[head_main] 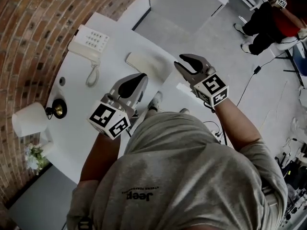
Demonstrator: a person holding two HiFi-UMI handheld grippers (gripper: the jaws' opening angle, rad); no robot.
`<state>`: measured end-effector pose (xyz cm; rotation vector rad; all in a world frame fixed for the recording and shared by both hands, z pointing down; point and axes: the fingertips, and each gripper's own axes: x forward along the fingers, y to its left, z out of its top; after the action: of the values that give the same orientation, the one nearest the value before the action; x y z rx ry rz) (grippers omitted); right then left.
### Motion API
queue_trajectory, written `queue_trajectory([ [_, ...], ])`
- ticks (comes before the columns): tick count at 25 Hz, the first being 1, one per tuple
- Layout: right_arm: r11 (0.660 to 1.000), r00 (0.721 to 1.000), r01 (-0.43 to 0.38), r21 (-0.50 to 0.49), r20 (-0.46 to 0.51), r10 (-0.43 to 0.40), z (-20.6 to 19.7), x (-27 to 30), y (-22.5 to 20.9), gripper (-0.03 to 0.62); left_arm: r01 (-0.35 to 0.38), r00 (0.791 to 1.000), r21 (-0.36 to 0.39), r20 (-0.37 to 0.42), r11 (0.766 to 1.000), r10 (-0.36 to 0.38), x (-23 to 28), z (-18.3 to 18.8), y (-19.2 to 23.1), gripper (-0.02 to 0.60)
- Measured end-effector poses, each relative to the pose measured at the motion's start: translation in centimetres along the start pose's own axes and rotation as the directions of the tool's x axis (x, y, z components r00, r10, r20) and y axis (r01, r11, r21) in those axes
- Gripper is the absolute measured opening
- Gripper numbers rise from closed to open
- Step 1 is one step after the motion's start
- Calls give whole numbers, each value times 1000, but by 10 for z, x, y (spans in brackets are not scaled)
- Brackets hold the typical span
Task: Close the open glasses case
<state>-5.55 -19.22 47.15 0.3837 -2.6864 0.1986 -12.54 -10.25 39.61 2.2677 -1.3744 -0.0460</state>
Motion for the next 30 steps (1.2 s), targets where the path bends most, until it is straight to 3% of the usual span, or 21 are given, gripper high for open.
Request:
queue_trajectory([
  [6, 987, 985, 147, 70, 81, -152, 11, -88, -34, 17, 133, 990, 63, -44, 989, -130, 48, 11, -54, -3],
  [14, 935, 931, 324, 147, 127, -342, 3, -211, -71, 9, 312, 947, 124, -123, 942, -297, 119, 10, -136, -3],
  [22, 817, 818, 531, 223, 116, -563, -22, -336, -95, 9, 492, 865, 163, -206, 855, -458, 179, 3, -217, -3],
  [30, 707, 719, 644, 292, 83, -690, -57, -422, -89, 9, 589, 800, 172, -262, 789, -540, 205, -12, -272, -3],
])
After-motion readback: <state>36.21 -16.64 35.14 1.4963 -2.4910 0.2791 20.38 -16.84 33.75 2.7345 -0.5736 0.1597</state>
